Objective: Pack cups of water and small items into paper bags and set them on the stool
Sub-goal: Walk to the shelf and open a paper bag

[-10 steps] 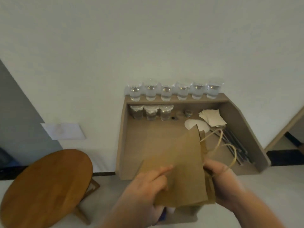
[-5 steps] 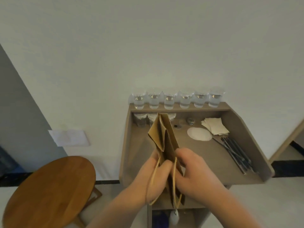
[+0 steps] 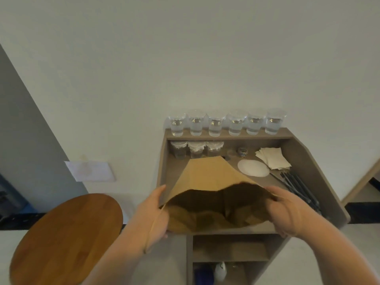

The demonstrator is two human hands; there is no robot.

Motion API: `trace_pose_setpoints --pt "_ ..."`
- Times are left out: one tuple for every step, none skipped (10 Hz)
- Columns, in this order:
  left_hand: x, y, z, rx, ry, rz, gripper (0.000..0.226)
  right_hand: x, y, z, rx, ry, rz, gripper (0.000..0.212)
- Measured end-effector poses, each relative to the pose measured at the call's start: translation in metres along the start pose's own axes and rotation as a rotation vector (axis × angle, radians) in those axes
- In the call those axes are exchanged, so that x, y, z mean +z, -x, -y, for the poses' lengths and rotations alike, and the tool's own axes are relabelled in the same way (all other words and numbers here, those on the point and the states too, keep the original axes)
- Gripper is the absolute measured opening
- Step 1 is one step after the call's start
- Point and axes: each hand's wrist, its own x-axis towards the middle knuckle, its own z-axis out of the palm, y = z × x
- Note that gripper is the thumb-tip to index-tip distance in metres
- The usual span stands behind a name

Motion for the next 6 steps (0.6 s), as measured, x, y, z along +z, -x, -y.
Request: trace_pose_setpoints --pt "-0.014 0.003 -0.006 0.021 -0.004 0.037 0.066 -0.004 -0.004 -0.006 0.086 -0.102 0.015 0.042" --pt "-0.016 0.006 -0.007 0.060 -0.067 0.049 0.064 -0.005 -0.006 -0.012 0.107 -0.450 0.129 0.021" --pt "-0.018 0.008 0.002 0.116 -0.131 0.092 0.058 -0.004 -0.013 -0.006 0.021 -0.392 -0.083 0.033" --pt "-0.019 0.015 0.001 0.093 -0.251 0.310 0.068 -0.007 -0.010 0.021 -0.048 -0.162 -0.179 0.013" --pt "-0.011 0.014 0.006 0.102 -0.276 0.357 0.079 -0.007 -0.016 0.045 -0.052 -0.087 -0.082 0.017" --pt "-0.010 0.011 0.009 0.100 -0.289 0.344 0.101 -0.007 -0.036 0.076 -0.148 0.083 -0.038 0.016"
